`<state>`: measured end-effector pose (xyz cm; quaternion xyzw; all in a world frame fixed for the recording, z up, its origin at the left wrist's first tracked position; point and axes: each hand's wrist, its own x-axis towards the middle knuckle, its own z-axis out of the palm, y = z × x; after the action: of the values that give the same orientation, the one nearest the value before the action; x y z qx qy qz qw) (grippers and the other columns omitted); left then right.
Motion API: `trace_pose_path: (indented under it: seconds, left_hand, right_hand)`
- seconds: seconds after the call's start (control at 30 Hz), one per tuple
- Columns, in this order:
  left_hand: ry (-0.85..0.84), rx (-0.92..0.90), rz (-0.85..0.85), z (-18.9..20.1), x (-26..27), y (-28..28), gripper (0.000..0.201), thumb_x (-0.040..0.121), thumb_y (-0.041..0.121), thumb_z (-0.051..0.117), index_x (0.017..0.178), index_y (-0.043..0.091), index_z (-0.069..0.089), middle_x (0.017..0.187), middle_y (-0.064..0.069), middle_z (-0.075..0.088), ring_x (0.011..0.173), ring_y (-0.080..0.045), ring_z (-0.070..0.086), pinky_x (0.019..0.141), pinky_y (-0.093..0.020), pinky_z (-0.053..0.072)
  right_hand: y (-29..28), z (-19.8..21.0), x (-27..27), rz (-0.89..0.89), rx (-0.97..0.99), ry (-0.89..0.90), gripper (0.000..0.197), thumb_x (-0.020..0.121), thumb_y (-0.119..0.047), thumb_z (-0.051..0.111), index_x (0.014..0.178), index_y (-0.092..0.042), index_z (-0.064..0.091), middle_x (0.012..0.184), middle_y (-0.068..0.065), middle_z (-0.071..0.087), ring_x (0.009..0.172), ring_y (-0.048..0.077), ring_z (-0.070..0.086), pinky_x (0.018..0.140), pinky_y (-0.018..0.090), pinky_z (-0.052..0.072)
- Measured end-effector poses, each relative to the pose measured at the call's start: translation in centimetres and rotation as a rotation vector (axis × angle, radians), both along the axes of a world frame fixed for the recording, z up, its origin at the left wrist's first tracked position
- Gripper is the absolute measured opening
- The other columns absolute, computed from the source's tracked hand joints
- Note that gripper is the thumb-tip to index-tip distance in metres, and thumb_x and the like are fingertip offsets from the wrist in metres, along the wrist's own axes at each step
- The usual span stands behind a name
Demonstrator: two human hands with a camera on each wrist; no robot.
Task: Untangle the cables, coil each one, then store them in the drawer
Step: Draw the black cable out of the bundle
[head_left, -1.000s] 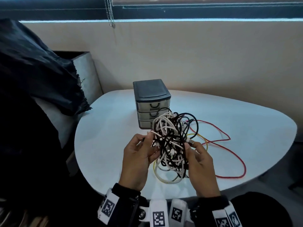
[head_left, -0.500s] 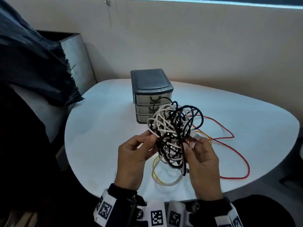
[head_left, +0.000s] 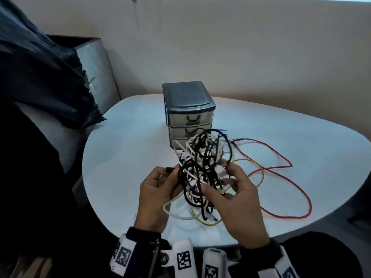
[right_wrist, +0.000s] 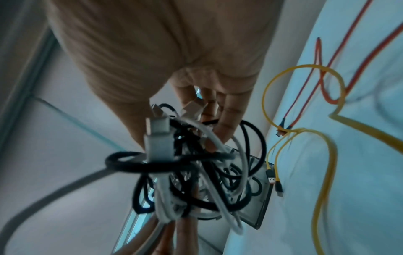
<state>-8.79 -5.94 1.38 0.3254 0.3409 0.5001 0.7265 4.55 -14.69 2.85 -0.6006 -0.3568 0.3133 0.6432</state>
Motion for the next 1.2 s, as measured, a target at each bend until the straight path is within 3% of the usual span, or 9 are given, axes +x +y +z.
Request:
trace_pose_path:
  seconds: [0.13,0.3,0.43,0.5,0.6,0.73,0.9,1.07,1.2]
  left_hand:
    - [-0.049,-0.025,-0.068,0.4,-0.2,-0.1,0.011,0.082,0.013,0.062,0.086,0.003,0.061,0.081,-0.011,0.074,0.068,-0.014,0.071,0.065,-0.02,0.058]
    - [-0.015,0.097,-0.161,0.8,-0.4,0.0,0.023,0.07,0.01,0.081,0.069,0.011,0.058,0.107,-0.013,0.075,0.088,-0.021,0.073,0.072,-0.027,0.059]
    - [0.319,0.252,-0.161,0.8,-0.1,-0.8,0.019,0.079,-0.015,0.072,0.067,-0.004,0.06,0.101,-0.004,0.078,0.097,-0.018,0.074,0.071,-0.029,0.06]
    - [0.422,0.268,-0.217,0.8,-0.4,-0.8,0.008,0.079,-0.007,0.075,0.074,-0.008,0.068,0.101,0.001,0.078,0.089,-0.016,0.074,0.072,-0.028,0.059]
    - [0.573,0.274,-0.351,0.7,-1.2,-0.5,0.004,0.08,0.01,0.079,0.083,0.008,0.08,0.099,0.006,0.078,0.081,-0.02,0.075,0.07,-0.026,0.057]
    - [0.685,0.311,-0.434,0.7,-1.3,-0.7,0.006,0.086,0.015,0.076,0.087,0.018,0.081,0.091,0.006,0.076,0.077,-0.018,0.072,0.067,-0.024,0.056]
    - [0.567,0.141,-0.383,0.4,-1.0,-0.8,0.007,0.084,0.008,0.075,0.08,0.012,0.078,0.08,-0.004,0.073,0.069,-0.011,0.065,0.064,-0.021,0.052]
    - [0.464,0.127,-0.338,0.4,-0.6,-0.9,0.018,0.086,0.0,0.07,0.076,0.013,0.077,0.082,-0.007,0.072,0.073,-0.012,0.063,0.069,-0.02,0.052]
    - [0.429,0.134,-0.324,0.9,-0.3,-1.0,0.029,0.085,-0.006,0.067,0.071,0.018,0.077,0.079,-0.006,0.072,0.069,-0.014,0.063,0.07,-0.026,0.052]
  right_hand:
    - [0.5,1.1,0.5,0.062,-0.073,-0.11,0.042,0.071,-0.038,0.085,0.106,-0.033,0.062,0.107,-0.003,0.067,0.095,0.024,0.069,0.079,0.04,0.059]
    - [0.3,1.5,2.6,0.145,-0.056,0.136,0.03,0.075,-0.01,0.079,0.088,-0.001,0.053,0.09,0.021,0.07,0.071,0.026,0.068,0.062,0.038,0.057]
    - [-0.9,0.3,2.7,0.045,-0.037,0.14,0.036,0.078,0.004,0.075,0.065,-0.02,0.052,0.071,0.008,0.063,0.063,0.02,0.059,0.06,0.031,0.051]
    - [-1.6,0.0,2.4,-0.009,-0.018,0.1,0.029,0.076,0.0,0.078,0.068,-0.015,0.055,0.071,0.014,0.063,0.063,0.019,0.058,0.061,0.032,0.049]
    - [-2.4,-0.5,1.9,-0.061,-0.016,0.04,0.021,0.08,0.0,0.075,0.075,-0.01,0.057,0.077,0.015,0.068,0.062,0.02,0.06,0.061,0.032,0.052]
    - [-2.8,-0.5,1.4,-0.066,-0.043,-0.108,0.022,0.081,-0.007,0.077,0.078,-0.013,0.056,0.077,0.011,0.067,0.072,0.03,0.064,0.066,0.045,0.055]
    - [-3.0,0.4,0.7,-0.072,-0.042,-0.221,0.026,0.08,-0.013,0.079,0.078,-0.03,0.059,0.074,-0.004,0.068,0.057,0.006,0.058,0.063,0.035,0.055]
    - [-2.6,0.3,0.2,-0.094,-0.017,-0.406,0.026,0.082,-0.027,0.076,0.102,-0.032,0.061,0.09,-0.008,0.069,0.08,0.016,0.067,0.07,0.045,0.057]
    - [-2.5,-0.2,0.3,-0.103,-0.012,-0.453,0.027,0.082,-0.025,0.074,0.103,-0.035,0.06,0.091,-0.011,0.068,0.082,0.015,0.066,0.07,0.043,0.056]
